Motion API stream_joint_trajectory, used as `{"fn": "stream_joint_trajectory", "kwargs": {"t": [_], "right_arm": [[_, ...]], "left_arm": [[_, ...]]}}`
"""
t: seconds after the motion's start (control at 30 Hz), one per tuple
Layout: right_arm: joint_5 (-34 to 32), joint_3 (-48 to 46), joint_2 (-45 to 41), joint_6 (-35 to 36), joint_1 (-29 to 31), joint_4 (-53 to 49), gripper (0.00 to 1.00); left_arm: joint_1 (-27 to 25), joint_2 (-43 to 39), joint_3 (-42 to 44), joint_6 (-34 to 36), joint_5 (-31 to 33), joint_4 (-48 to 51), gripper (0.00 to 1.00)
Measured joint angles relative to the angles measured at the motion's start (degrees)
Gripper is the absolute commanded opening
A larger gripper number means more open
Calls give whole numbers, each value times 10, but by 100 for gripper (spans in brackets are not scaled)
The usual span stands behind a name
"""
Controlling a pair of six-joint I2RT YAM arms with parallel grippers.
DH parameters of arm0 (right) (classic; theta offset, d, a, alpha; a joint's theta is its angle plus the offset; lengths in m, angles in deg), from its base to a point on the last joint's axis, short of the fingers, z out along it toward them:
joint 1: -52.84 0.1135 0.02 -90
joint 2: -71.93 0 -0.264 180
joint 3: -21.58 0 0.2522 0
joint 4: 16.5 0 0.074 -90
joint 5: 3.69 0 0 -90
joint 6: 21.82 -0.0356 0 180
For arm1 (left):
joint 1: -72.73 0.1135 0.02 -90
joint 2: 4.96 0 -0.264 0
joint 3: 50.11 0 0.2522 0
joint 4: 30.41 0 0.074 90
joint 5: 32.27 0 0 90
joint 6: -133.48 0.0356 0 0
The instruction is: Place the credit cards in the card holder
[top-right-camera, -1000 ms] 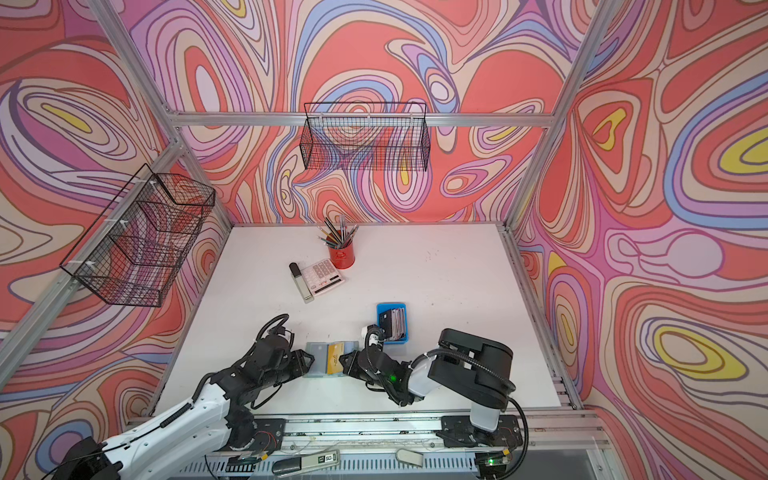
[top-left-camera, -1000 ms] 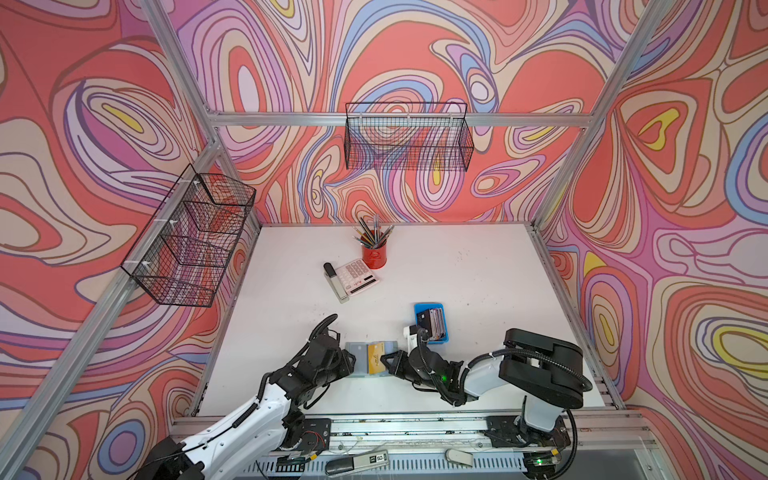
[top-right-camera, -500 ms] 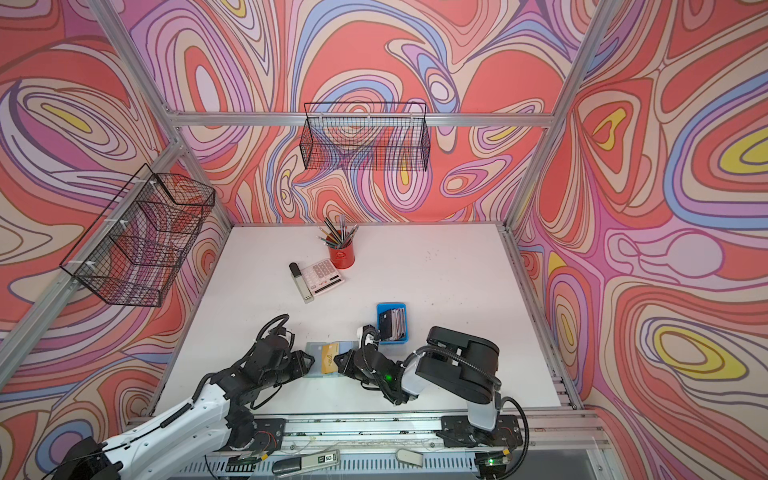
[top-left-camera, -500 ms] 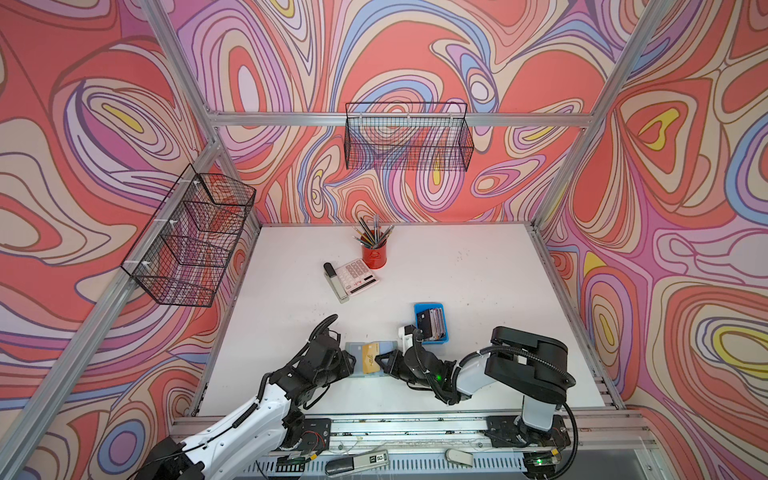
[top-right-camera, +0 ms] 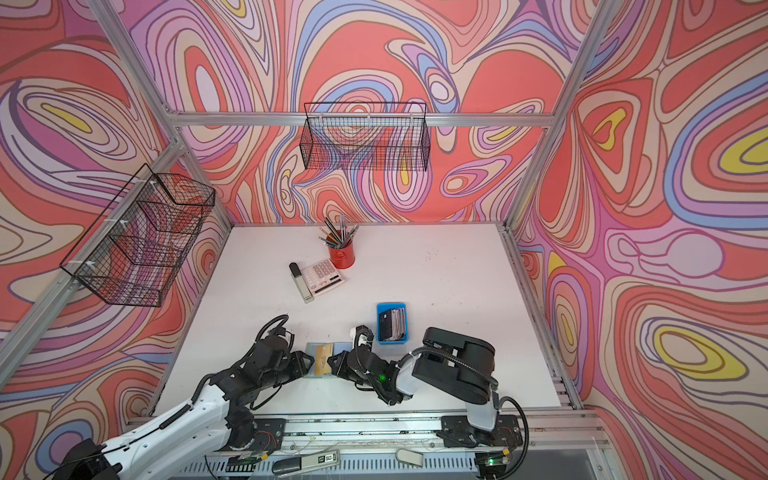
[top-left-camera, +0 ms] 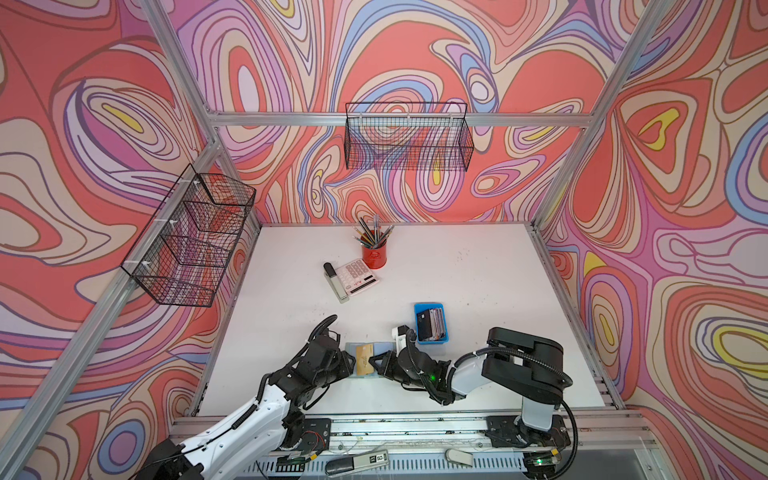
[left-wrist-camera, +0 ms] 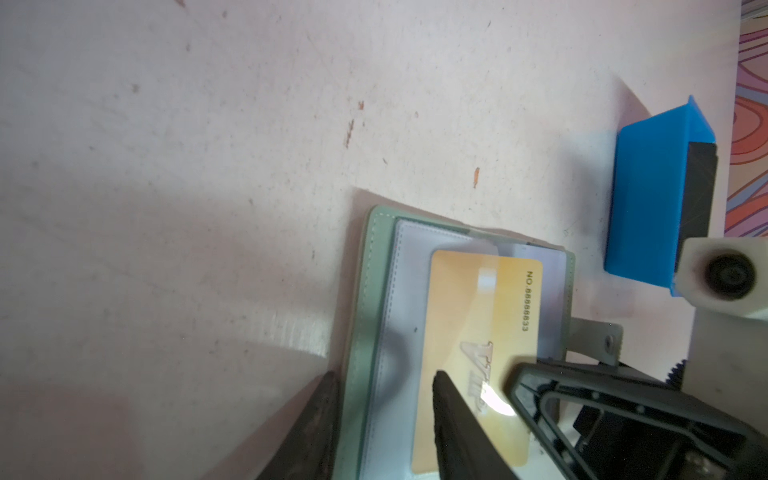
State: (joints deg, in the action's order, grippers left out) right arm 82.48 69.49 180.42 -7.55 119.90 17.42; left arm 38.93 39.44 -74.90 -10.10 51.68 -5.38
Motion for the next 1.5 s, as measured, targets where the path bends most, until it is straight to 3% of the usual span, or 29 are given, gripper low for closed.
{"fn": "stream_joint_trajectory", "kwargs": {"t": [0.4, 0.53, 0.6, 0.8, 0.93, 1.2, 1.5], "right_arm": [[2, 45, 28, 12, 5, -27, 0], [-9, 65, 13, 29, 5, -92, 27], [-22, 75, -9, 43, 6, -139, 36], [-81, 108, -86, 83, 7, -302, 43], [-94, 114, -104, 100, 8, -332, 42], [-63, 148, -31, 120, 8, -335, 32], [-49, 188, -7, 138, 9, -354, 23]], "left_arm": [[1, -16, 9, -3, -8, 0, 37], [1, -36, 13, -7, -8, 7, 37], [1, -46, 13, -9, -8, 11, 38], [1, -61, 18, -11, -9, 11, 38], [1, -53, 19, -11, -12, 10, 38], [1, -22, 19, -11, -17, -16, 37], [1, -16, 19, -12, -19, -25, 37]]}}
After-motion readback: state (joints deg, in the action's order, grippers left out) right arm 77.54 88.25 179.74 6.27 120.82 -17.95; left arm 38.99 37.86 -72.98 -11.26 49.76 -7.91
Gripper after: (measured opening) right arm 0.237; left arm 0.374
